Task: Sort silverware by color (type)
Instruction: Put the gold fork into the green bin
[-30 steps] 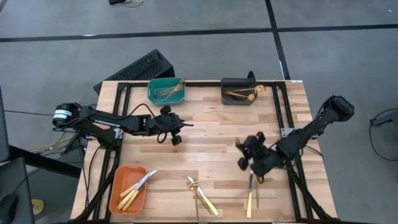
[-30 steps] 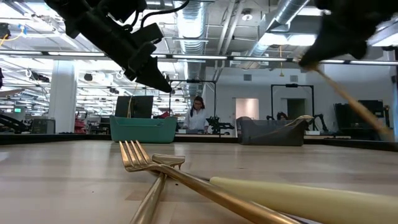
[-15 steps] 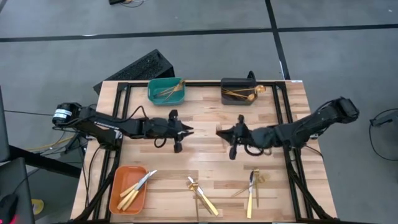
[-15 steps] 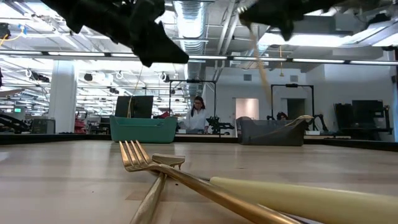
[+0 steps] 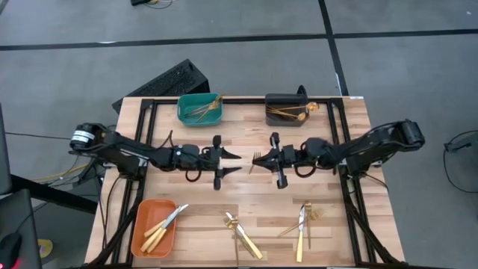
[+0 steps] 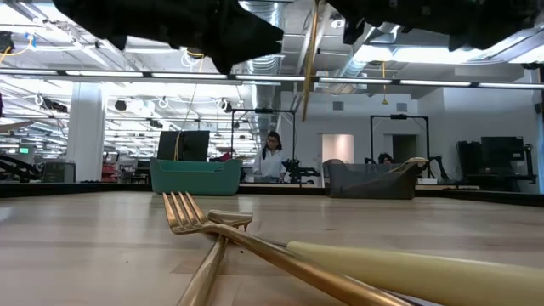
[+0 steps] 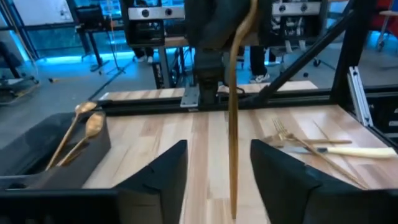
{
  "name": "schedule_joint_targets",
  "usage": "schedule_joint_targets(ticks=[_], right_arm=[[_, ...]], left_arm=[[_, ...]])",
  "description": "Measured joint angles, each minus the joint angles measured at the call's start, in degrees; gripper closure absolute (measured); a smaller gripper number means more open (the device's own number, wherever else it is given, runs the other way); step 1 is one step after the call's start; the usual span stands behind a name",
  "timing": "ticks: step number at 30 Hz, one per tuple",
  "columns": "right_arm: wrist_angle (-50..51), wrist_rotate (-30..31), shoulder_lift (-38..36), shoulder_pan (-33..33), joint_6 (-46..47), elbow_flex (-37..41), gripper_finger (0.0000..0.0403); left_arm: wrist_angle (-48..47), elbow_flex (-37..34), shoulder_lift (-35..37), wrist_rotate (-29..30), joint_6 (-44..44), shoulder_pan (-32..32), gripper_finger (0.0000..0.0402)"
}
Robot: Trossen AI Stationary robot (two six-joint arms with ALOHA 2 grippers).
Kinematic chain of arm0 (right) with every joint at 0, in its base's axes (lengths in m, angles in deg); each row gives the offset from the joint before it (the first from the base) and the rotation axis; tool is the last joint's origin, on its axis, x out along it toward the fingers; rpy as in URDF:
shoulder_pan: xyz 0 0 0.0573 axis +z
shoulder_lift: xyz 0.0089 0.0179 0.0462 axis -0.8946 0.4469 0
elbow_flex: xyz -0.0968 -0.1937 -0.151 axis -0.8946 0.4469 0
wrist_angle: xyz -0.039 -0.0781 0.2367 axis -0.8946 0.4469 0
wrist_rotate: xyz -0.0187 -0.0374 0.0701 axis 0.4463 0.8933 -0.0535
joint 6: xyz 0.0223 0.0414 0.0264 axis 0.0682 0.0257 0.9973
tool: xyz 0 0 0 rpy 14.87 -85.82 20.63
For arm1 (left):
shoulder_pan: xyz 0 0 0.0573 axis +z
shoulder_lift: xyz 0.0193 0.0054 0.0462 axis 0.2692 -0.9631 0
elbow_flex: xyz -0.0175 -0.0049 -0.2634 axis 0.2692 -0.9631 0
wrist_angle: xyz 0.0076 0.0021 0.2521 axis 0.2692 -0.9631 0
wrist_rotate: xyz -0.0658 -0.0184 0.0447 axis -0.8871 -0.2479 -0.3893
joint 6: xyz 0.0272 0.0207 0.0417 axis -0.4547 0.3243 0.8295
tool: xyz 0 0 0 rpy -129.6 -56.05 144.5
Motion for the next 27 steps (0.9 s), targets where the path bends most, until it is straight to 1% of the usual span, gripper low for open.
schedule_joint_targets(ticks=[2, 4, 8, 12, 17, 24, 27], right_arm=[[-2.65, -0.26, 1.77, -0.17, -1.08, 0.06, 0.0374], [-4.48, -0.38, 3.47, -0.33, -2.58, 0.04, 0.0374], [-8.14, -4.76, 5.98, -1.68, -2.71, -0.34, 0.0374], [-8.37, -6.33, 7.88, -3.16, -2.57, -1.44, 0.0374], [-7.99, -8.78, 8.87, -4.34, -2.81, -2.97, 0.0374], [-8.20, -9.64, 8.79, -4.69, -3.01, -3.31, 0.0374], [-7.98, -9.91, 8.79, -4.76, -3.40, -3.31, 0.0374]], left_arm=[[2.58, 0.17, -2.13, -0.04, 0.35, 0.00, 0.0218], [4.86, 0.38, -3.91, 0.06, 0.39, 0.00, 0.0209], [9.17, 0.43, -6.01, 1.77, 0.36, 0.65, 0.0206], [10.32, 0.41, -6.29, 0.99, 0.35, 1.53, 0.0212], [10.38, 0.41, -6.29, 0.75, -0.17, 1.55, 0.0252], [10.40, 0.42, -6.29, -1.63, -0.50, 1.64, 0.0320], [11.32, 0.42, -6.29, -1.97, 1.50, 1.77, 0.0346]])
